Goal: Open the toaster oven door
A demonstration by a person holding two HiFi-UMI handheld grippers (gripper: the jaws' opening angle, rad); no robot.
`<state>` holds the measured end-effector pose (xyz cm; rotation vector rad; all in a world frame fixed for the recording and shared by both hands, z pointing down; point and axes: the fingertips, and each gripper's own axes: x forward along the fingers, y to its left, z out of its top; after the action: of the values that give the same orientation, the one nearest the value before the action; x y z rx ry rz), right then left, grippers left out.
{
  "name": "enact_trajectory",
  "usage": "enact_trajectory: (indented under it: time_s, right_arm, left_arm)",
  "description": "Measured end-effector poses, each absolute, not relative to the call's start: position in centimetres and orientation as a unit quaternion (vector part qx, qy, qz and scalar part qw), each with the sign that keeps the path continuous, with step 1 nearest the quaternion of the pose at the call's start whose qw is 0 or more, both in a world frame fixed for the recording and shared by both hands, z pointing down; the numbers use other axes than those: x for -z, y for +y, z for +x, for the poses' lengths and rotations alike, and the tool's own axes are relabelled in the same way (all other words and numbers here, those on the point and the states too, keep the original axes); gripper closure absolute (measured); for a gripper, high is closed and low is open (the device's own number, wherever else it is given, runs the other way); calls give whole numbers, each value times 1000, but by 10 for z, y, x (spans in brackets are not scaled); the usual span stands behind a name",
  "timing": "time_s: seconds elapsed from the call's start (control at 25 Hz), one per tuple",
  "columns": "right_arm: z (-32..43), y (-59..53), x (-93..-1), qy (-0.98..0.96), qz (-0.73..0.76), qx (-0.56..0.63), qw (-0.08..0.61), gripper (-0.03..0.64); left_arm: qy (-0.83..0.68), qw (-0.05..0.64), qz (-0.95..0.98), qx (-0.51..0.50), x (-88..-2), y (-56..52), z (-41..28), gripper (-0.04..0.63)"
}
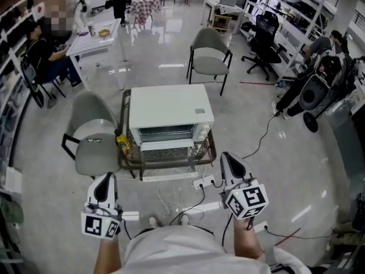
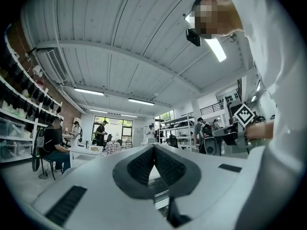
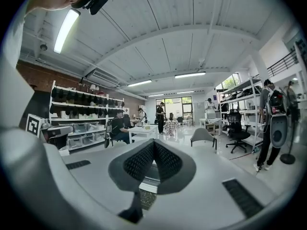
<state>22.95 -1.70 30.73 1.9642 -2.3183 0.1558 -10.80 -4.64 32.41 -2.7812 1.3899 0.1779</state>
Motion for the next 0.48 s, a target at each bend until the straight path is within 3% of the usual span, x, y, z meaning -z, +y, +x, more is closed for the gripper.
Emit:
enact_trajectory:
  time_s: [0.48]
  right_arm:
    - [213, -14, -311, -770, 632, -44, 73, 595]
  left_arm:
    - [439, 10, -897, -58, -326, -38, -103, 578]
